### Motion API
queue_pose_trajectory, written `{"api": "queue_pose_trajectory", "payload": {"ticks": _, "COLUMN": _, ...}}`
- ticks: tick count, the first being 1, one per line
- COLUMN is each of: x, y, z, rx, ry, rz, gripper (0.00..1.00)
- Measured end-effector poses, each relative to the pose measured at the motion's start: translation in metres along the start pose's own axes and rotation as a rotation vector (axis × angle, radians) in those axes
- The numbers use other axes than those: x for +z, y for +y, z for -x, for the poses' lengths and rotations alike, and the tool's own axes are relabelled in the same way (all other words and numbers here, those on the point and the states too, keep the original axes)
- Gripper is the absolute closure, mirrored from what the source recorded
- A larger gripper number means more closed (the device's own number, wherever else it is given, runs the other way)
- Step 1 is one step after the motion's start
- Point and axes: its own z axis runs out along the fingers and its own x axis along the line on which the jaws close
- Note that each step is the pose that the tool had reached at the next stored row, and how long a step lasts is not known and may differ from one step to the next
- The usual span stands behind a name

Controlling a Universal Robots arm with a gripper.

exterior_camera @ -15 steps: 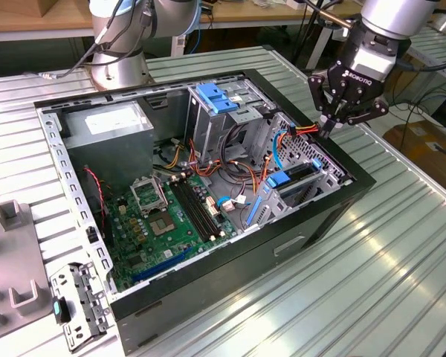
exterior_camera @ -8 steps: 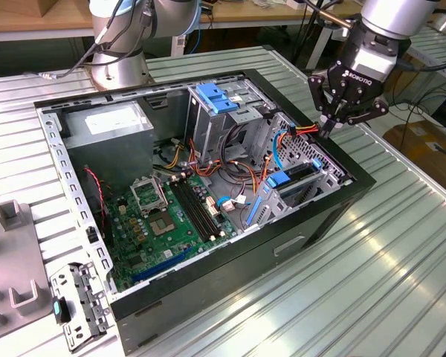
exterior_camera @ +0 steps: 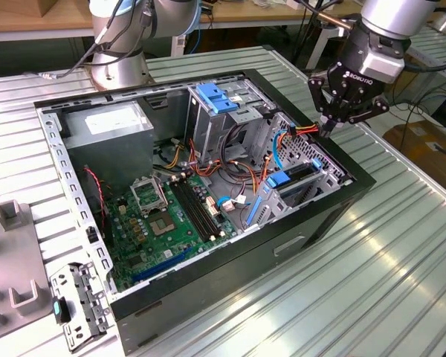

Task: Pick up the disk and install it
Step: 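Insert the first disk wire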

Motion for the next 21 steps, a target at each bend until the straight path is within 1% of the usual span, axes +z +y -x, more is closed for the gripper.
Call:
{"api": "queue_pose_trajectory", "payload": {"ticks": 1, "x": 0.0, "y": -0.0021, "z": 0.0018, "rx": -0.001, "ry": -0.0001, "rz": -0.0001, "gripper": 0.89}}
{"api": "queue_pose_trajectory", "payload": {"ticks": 2, "x": 0.0, "y": -0.0056, "z": 0.0045, "rx": -0.003, "ry": -0.0002, "rz": -0.0001, "gripper": 0.89}}
{"api": "queue_pose_trajectory", "payload": {"ticks": 5, "x": -0.0001, "y": -0.0125, "z": 0.0084, "rx": -0.006, "ry": -0.0002, "rz": -0.0002, "gripper": 0.89}}
{"api": "queue_pose_trajectory", "payload": {"ticks": 6, "x": -0.0001, "y": -0.0141, "z": 0.0086, "rx": -0.008, "ry": -0.0002, "rz": -0.0002, "gripper": 0.89}}
{"api": "queue_pose_trajectory", "payload": {"ticks": 8, "x": -0.0001, "y": -0.0197, "z": 0.0089, "rx": -0.013, "ry": -0.0002, "rz": -0.0003, "gripper": 0.89}}
{"api": "queue_pose_trajectory", "payload": {"ticks": 10, "x": 0.0, "y": -0.023, "z": 0.0085, "rx": -0.02, "ry": -0.0003, "rz": -0.0004, "gripper": 0.89}}
{"api": "queue_pose_trajectory", "payload": {"ticks": 11, "x": 0.0, "y": -0.024, "z": 0.0082, "rx": -0.029, "ry": -0.0002, "rz": -0.0006, "gripper": 0.89}}
{"api": "queue_pose_trajectory", "payload": {"ticks": 12, "x": 0.0, "y": -0.0244, "z": 0.0079, "rx": -0.039, "ry": -0.0001, "rz": -0.0008, "gripper": 0.89}}
{"api": "queue_pose_trajectory", "payload": {"ticks": 14, "x": 0.0004, "y": -0.0261, "z": 0.0066, "rx": -0.079, "ry": -0.0001, "rz": -0.0017, "gripper": 0.89}}
{"api": "queue_pose_trajectory", "payload": {"ticks": 15, "x": 0.0005, "y": -0.0268, "z": 0.0062, "rx": -0.089, "ry": 0.0, "rz": -0.0019, "gripper": 0.89}}
{"api": "queue_pose_trajectory", "payload": {"ticks": 16, "x": 0.0005, "y": -0.0269, "z": 0.0061, "rx": -0.104, "ry": 0.0001, "rz": -0.0021, "gripper": 0.83}}
{"api": "queue_pose_trajectory", "payload": {"ticks": 17, "x": 0.0007, "y": -0.0269, "z": 0.0061, "rx": -0.132, "ry": 0.0, "rz": -0.0028, "gripper": 0.83}}
{"api": "queue_pose_trajectory", "payload": {"ticks": 21, "x": 0.0015, "y": -0.027, "z": 0.006, "rx": -0.203, "ry": 0.0002, "rz": -0.0042, "gripper": 0.82}}
